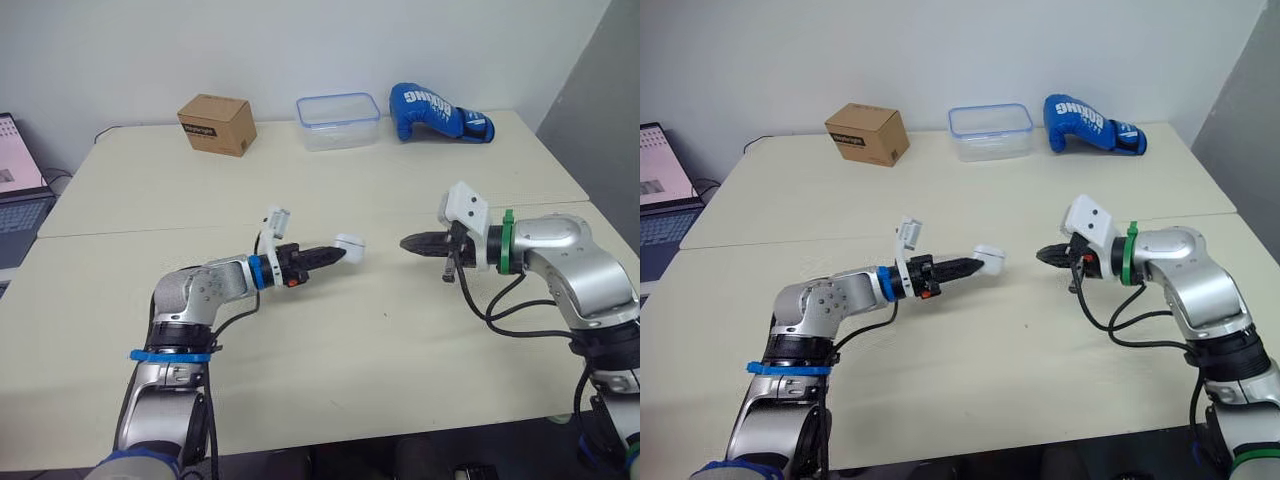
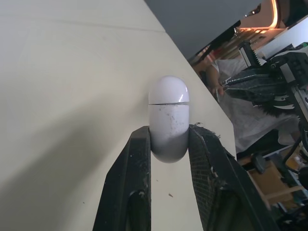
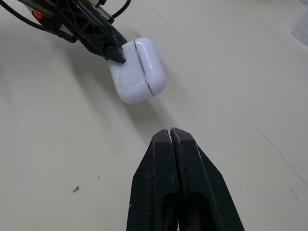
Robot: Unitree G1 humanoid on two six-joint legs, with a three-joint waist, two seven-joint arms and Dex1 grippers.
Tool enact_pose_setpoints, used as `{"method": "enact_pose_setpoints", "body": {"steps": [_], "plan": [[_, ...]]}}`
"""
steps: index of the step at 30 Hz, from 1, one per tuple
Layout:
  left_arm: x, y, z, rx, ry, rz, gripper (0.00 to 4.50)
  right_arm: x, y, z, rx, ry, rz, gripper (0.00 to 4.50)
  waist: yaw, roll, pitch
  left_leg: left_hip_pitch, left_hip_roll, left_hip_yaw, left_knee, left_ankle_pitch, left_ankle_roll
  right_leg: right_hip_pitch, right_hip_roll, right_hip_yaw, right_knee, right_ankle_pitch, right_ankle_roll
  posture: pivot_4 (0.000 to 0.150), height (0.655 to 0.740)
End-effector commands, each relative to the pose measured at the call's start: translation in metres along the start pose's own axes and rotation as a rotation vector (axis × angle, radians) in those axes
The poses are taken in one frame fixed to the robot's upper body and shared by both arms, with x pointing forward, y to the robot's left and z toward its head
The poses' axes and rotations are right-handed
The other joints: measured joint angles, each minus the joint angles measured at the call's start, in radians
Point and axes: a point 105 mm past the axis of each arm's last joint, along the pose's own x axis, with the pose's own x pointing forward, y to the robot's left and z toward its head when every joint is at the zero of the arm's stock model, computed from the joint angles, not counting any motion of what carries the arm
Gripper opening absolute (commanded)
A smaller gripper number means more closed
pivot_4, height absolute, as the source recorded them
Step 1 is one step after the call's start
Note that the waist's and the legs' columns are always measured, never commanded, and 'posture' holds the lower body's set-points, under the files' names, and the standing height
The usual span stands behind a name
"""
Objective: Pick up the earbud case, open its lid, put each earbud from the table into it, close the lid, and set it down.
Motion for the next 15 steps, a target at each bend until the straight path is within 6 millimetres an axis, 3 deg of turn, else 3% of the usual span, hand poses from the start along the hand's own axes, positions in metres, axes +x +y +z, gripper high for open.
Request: {"method": "enact_pose_setpoints", "body": {"steps": [1, 6, 15], "plan": [[0.003, 0.008, 0.005, -0.012, 0.011, 0.065, 0.75, -0.007, -0.010, -0.008, -0.005, 0.056, -0.079, 0.04, 0.001, 0.000, 0.000, 0.000, 0.000, 0.000, 0.000, 0.000, 0.000, 0.000, 0.000, 0.000, 0.000, 0.000, 0.000, 0.150, 0.7307], [0.001, 0.023, 0.000, -0.038, 0.024, 0.139, 0.75, -0.010, 0.000, -0.015, 0.002, 0.061, -0.051, 0.04, 0.001, 0.000, 0.000, 0.000, 0.000, 0.001, 0.000, 0.000, 0.000, 0.000, 0.000, 0.000, 0.000, 0.000, 0.000, 0.150, 0.7307], [0.000, 0.041, -0.010, -0.083, 0.039, 0.223, 0.75, -0.010, 0.015, -0.002, 0.001, 0.004, 0.013, 0.04, 0.001, 0.000, 0.000, 0.000, 0.000, 0.001, 0.000, 0.000, 0.000, 0.000, 0.000, 0.001, 0.000, 0.000, 0.000, 0.150, 0.7307]]}}
